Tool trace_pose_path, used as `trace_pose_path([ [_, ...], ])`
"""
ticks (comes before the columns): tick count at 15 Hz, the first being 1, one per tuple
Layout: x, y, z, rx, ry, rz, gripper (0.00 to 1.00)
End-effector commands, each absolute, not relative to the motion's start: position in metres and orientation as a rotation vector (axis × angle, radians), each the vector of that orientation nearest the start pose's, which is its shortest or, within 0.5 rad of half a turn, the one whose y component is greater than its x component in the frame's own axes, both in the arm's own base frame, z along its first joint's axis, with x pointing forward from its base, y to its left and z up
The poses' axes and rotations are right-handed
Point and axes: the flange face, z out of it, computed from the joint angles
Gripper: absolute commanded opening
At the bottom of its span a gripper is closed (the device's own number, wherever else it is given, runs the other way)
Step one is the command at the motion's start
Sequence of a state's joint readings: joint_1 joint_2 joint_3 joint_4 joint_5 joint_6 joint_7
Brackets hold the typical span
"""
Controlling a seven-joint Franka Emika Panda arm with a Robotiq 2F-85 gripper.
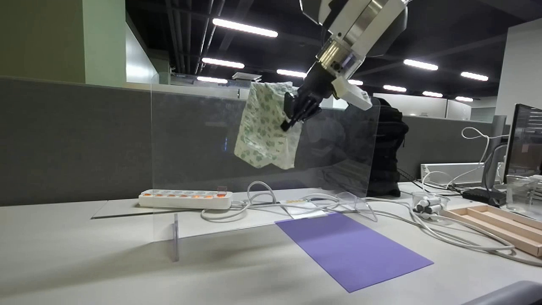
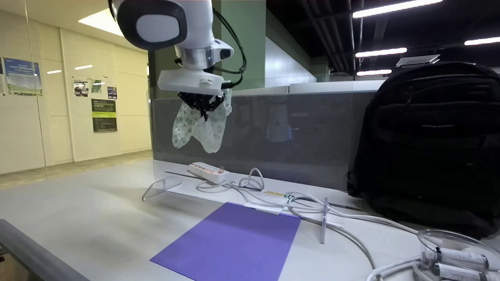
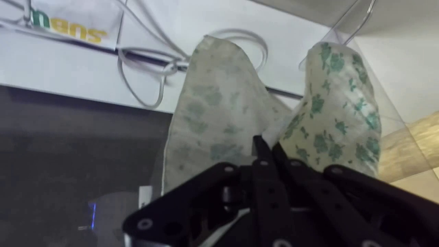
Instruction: Get the kitchen towel from the colorless object and place it on the table
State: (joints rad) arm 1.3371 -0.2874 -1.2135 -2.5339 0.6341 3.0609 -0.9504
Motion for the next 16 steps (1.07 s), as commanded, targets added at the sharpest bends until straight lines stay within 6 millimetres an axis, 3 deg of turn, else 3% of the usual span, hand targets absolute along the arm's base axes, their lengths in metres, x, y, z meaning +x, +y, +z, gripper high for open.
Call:
trace_pose_path([
  [1,0.488,-0.015,0.343,-2.803,-0.437,-0.714,0.01],
  [7,0.475,-0.064,0.332,-2.887,-0.344,-0.443,0.01],
  [13,0.462,-0.075,0.326,-2.896,-0.329,-0.371,0.01],
  [14,0.460,-0.073,0.324,-2.889,-0.326,-0.347,0.28],
  [16,0.455,-0.068,0.320,-2.863,-0.333,-0.300,0.35],
])
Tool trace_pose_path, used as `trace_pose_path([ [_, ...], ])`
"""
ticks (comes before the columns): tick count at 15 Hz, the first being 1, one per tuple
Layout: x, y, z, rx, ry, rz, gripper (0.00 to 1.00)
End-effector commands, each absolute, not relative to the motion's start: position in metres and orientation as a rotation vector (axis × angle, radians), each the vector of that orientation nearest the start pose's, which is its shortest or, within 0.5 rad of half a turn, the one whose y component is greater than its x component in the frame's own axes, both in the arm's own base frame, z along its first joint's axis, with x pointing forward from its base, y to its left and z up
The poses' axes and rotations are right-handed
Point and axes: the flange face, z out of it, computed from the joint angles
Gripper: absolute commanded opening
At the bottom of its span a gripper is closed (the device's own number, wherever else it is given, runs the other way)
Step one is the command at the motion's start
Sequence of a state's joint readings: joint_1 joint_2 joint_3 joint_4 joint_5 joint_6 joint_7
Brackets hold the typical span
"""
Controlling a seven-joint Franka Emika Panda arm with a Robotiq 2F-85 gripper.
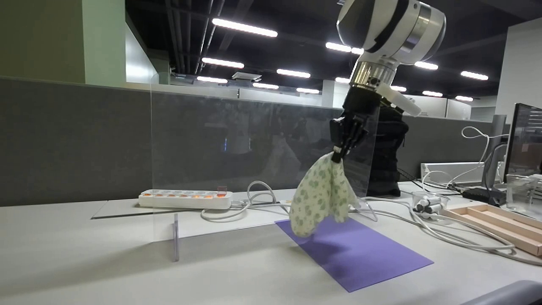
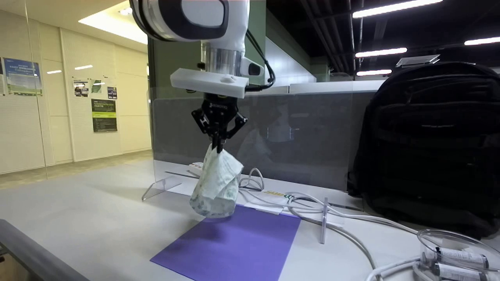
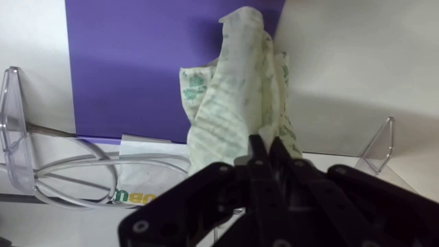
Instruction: Get the kitchen towel from the colorless object and place it on the table
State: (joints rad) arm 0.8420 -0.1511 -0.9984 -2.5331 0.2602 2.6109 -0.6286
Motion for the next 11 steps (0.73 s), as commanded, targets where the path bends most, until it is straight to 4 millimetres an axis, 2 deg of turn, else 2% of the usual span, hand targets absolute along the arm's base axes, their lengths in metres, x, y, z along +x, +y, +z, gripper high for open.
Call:
trace_pose_path([
  [1,0.454,-0.066,0.319,-2.858,-0.343,-0.280,0.41],
  [8,0.446,-0.057,0.318,-2.821,-0.428,-0.208,0.89],
  [10,0.445,-0.056,0.319,-2.811,-0.446,-0.199,0.99],
  [11,0.444,-0.055,0.321,-2.810,-0.455,-0.188,1.00],
])
